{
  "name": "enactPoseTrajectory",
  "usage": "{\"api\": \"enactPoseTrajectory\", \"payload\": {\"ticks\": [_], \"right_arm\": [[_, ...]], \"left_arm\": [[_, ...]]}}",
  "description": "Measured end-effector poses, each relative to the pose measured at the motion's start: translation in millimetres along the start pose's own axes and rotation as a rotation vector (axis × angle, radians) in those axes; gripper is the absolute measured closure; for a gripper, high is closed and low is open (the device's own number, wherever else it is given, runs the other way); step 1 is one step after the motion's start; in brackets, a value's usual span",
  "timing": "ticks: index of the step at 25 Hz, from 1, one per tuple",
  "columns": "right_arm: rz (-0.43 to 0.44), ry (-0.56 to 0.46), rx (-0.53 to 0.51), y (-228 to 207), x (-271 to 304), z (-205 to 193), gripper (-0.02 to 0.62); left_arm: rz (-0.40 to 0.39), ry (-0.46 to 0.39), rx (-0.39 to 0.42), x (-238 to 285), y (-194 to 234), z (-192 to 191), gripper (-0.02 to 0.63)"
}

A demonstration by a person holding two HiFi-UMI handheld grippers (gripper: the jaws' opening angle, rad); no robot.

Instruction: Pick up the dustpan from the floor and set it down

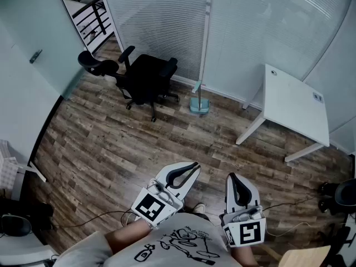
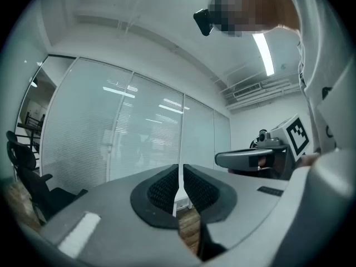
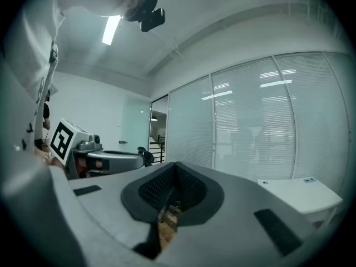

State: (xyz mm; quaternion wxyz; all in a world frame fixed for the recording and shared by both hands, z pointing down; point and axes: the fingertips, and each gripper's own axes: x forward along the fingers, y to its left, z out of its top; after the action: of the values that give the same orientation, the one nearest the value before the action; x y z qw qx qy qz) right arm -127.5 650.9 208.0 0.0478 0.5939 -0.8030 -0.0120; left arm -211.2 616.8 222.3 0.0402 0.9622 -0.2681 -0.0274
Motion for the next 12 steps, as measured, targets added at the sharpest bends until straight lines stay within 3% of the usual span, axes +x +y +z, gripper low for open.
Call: {"api": "enactPoseTrajectory", "payload": {"ticks": [12], "right_arm": [[-0.032, -0.004, -0.004, 27, 26, 1, 0.592]], "left_arm": [[-0.023, 0.008, -0.03, -21, 31, -10, 0.583]]}}
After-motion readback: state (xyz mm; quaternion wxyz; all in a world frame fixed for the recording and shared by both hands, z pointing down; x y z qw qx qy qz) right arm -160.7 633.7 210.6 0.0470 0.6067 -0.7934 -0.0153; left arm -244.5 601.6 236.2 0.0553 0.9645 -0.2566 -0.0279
